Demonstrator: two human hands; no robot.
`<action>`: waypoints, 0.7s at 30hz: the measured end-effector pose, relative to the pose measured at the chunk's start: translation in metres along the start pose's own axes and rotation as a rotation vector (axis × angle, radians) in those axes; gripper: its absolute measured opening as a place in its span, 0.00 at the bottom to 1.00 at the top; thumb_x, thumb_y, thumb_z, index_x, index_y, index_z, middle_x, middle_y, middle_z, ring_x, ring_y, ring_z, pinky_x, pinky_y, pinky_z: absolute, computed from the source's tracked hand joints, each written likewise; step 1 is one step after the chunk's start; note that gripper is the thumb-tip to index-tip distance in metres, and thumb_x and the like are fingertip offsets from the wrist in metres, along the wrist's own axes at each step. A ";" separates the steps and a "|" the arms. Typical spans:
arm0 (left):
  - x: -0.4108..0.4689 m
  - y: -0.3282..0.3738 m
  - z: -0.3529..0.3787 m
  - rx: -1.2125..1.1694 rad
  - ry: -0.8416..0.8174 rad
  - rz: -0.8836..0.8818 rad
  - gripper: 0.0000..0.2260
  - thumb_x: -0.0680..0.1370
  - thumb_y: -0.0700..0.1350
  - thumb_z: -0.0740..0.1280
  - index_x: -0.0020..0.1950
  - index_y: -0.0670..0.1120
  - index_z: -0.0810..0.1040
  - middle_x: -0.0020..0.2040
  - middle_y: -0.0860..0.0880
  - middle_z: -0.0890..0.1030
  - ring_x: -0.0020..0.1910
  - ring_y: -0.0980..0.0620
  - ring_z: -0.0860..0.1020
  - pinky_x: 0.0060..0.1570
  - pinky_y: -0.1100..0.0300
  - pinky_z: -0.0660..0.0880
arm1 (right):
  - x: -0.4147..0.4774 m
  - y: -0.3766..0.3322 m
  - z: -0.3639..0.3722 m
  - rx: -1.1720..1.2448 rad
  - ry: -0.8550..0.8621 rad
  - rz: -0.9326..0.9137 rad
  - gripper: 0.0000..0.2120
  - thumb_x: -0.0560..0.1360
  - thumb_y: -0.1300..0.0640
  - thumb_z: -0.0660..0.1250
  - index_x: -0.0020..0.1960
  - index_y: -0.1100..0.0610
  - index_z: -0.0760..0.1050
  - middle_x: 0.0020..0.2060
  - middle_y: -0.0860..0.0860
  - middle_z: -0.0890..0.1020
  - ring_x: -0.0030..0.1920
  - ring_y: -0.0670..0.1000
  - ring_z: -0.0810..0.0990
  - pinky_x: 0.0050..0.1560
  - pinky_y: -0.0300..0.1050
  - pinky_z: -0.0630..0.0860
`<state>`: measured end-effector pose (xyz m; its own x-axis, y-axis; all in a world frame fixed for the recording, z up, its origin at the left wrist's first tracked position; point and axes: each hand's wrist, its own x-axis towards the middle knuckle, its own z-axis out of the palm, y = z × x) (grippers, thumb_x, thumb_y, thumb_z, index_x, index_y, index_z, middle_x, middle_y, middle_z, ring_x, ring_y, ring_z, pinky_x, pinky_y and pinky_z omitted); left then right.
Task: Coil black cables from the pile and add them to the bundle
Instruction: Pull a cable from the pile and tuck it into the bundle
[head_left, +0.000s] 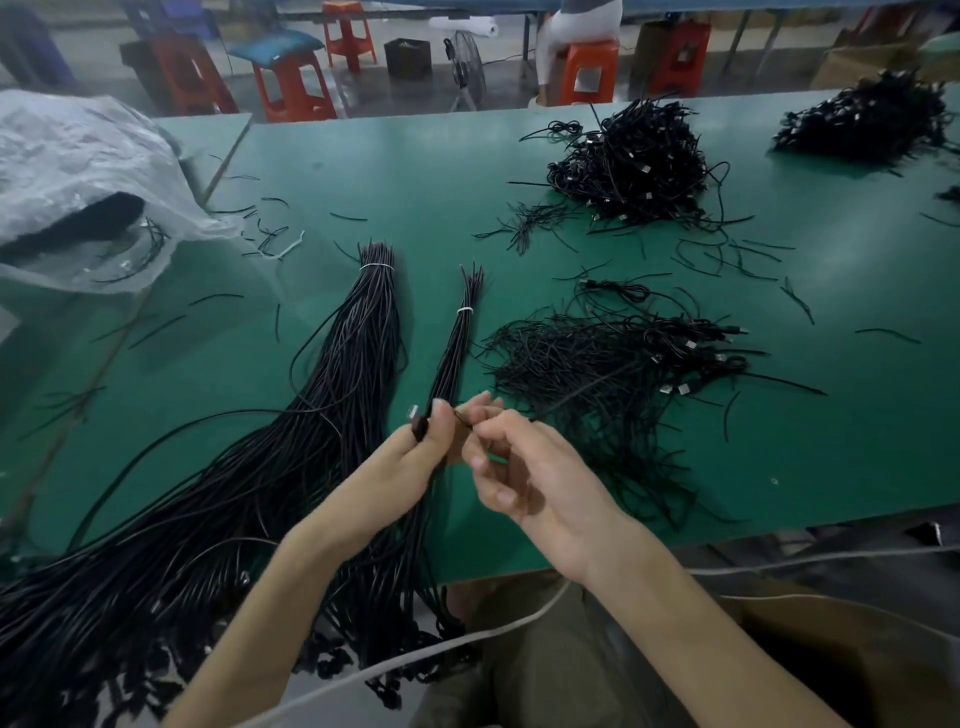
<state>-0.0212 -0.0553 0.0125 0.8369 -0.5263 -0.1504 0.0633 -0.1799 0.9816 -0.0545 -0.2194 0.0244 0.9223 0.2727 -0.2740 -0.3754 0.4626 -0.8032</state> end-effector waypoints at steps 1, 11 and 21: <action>0.000 -0.001 0.005 -0.132 0.026 -0.015 0.27 0.85 0.61 0.48 0.75 0.49 0.73 0.72 0.55 0.77 0.73 0.61 0.71 0.76 0.59 0.64 | 0.000 0.003 0.001 0.045 -0.005 0.008 0.07 0.82 0.59 0.61 0.57 0.60 0.75 0.34 0.53 0.75 0.25 0.47 0.66 0.26 0.38 0.63; 0.009 0.004 0.021 -0.825 0.109 -0.054 0.29 0.86 0.61 0.47 0.73 0.43 0.74 0.69 0.48 0.80 0.69 0.54 0.77 0.64 0.57 0.73 | 0.002 0.031 -0.003 0.394 -0.076 0.113 0.14 0.84 0.51 0.64 0.53 0.59 0.84 0.35 0.52 0.77 0.27 0.47 0.71 0.25 0.36 0.65; -0.011 0.006 -0.009 -0.735 0.004 0.054 0.22 0.85 0.55 0.59 0.32 0.50 0.73 0.24 0.56 0.65 0.22 0.57 0.56 0.26 0.62 0.54 | 0.012 0.025 -0.036 0.611 0.058 0.212 0.18 0.84 0.49 0.60 0.37 0.55 0.71 0.22 0.44 0.64 0.20 0.42 0.61 0.21 0.36 0.55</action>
<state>-0.0250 -0.0436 0.0209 0.8511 -0.5151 -0.1010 0.3691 0.4504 0.8129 -0.0500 -0.2349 -0.0181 0.8197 0.3727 -0.4349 -0.5187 0.8052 -0.2875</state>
